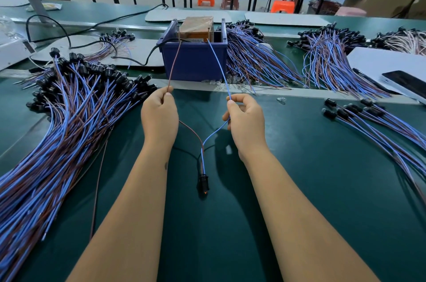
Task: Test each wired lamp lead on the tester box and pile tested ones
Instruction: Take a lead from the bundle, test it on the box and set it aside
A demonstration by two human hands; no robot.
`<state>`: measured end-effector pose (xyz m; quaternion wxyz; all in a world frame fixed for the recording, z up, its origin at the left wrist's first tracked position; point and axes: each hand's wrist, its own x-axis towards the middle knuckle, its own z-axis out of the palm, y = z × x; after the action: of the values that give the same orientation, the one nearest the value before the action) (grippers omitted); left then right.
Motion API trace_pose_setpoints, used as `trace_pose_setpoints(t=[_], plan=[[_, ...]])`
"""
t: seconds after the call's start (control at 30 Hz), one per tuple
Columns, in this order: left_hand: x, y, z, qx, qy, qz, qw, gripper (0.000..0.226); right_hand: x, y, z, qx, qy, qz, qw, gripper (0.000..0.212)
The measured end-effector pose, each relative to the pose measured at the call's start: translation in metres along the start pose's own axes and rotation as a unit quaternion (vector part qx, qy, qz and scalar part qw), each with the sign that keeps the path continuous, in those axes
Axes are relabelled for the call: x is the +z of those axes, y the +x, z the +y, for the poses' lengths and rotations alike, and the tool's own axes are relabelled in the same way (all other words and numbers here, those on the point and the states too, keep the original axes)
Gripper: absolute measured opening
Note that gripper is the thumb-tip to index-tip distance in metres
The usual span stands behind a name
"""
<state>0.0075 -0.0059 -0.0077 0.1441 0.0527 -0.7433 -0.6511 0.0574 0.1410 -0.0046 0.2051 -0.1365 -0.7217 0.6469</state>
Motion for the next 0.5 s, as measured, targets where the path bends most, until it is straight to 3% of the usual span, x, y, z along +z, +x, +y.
trace_pose_setpoints(t=[0.5], plan=[[-0.0003,0.0007,0.0004,-0.001,-0.004,0.024,1.0,0.035,-0.0001,0.0003,-0.0006,0.003,0.005,0.006,1.0,0.011]])
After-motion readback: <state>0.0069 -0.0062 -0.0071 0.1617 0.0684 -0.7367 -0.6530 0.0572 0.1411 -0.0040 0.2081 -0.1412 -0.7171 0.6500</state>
